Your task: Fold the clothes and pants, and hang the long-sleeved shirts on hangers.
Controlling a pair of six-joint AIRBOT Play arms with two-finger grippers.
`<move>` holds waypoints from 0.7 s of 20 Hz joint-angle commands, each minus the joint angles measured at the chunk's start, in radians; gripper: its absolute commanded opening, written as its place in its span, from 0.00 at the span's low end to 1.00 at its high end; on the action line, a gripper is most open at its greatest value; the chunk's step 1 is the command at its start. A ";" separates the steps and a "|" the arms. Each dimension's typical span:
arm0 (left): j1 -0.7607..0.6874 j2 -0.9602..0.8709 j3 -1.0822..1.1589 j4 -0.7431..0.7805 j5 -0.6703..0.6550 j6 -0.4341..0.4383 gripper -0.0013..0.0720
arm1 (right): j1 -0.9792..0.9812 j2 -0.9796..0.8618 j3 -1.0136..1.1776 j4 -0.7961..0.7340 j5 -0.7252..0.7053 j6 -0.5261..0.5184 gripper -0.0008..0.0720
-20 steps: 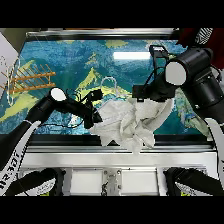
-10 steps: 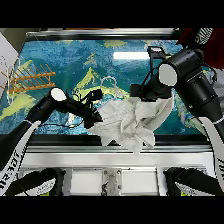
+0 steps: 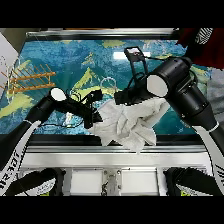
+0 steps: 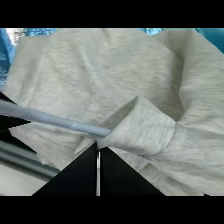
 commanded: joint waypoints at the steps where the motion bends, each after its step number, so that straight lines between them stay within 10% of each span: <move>1: -0.001 0.000 0.001 0.000 -0.001 0.003 0.04 | 0.049 -0.005 0.000 0.061 -0.093 -0.039 0.04; 14: -0.001 -0.001 0.001 0.000 -0.001 0.002 0.05 | 0.085 -0.024 0.000 0.098 -0.115 -0.102 0.06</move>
